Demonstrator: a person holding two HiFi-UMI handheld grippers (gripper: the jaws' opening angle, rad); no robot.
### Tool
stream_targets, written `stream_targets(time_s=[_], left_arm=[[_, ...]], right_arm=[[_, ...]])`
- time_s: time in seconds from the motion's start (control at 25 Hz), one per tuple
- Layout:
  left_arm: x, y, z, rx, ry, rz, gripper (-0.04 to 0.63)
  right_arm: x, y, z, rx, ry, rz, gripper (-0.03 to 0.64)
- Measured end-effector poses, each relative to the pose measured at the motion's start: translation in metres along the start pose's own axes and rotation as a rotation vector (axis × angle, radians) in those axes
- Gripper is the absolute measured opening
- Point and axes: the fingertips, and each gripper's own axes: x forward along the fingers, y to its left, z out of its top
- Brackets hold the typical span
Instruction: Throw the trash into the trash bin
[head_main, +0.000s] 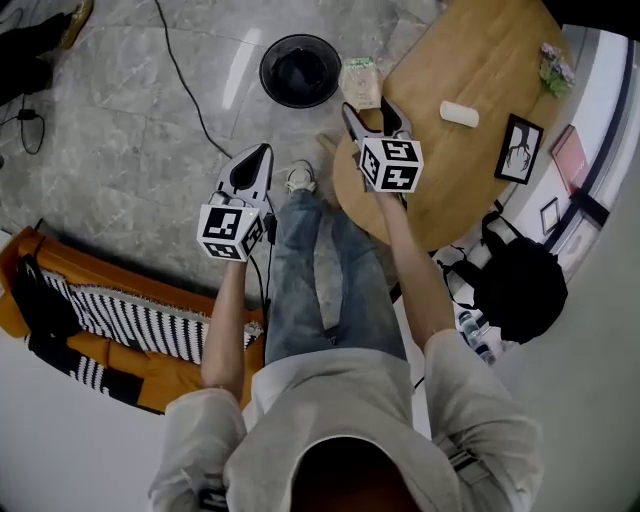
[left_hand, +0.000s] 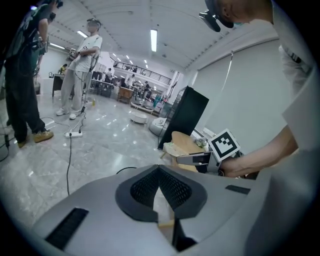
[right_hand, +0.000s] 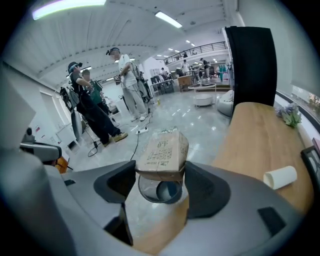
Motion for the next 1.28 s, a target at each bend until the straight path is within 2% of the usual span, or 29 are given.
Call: stream_targets(time_s=[0.32, 0.68, 0.72, 0.76, 0.8, 0.96, 1.28], left_arm=[[-0.030, 0.043, -0.010, -0.064, -0.023, 0.083, 0.017], [-0.037, 0.056, -0.017, -0.088, -0.023, 0.097, 0.017], [-0.036, 0.056, -0.017, -0.089, -0.021, 0.094, 0.017], [-0.034, 0.054, -0.017, -0.090, -0.019, 0.088, 0.017], [-0.031, 0.052, -0.016, -0.088, -0.016, 0.079, 0.017], [-0.017, 0.033, -0.011, -0.058, -0.002, 0.033, 0.017], [0.019, -0.023, -0.004, 0.021, 0.044, -0.065, 0.017]], right_arm=[[0.046, 0.057, 0.020, -0.076, 0.013, 0.096, 0.323], [0.062, 0.068, 0.009, -0.128, 0.056, 0.110, 0.319], [0.059, 0.066, 0.009, -0.131, 0.053, 0.100, 0.240], [0.055, 0.063, 0.009, -0.134, 0.051, 0.084, 0.108], [0.052, 0.059, 0.009, -0.132, 0.051, 0.075, 0.037], [0.035, 0.047, 0.007, -0.060, 0.050, 0.122, 0.028], [-0.014, -0.023, -0.006, -0.032, 0.027, 0.008, 0.028]])
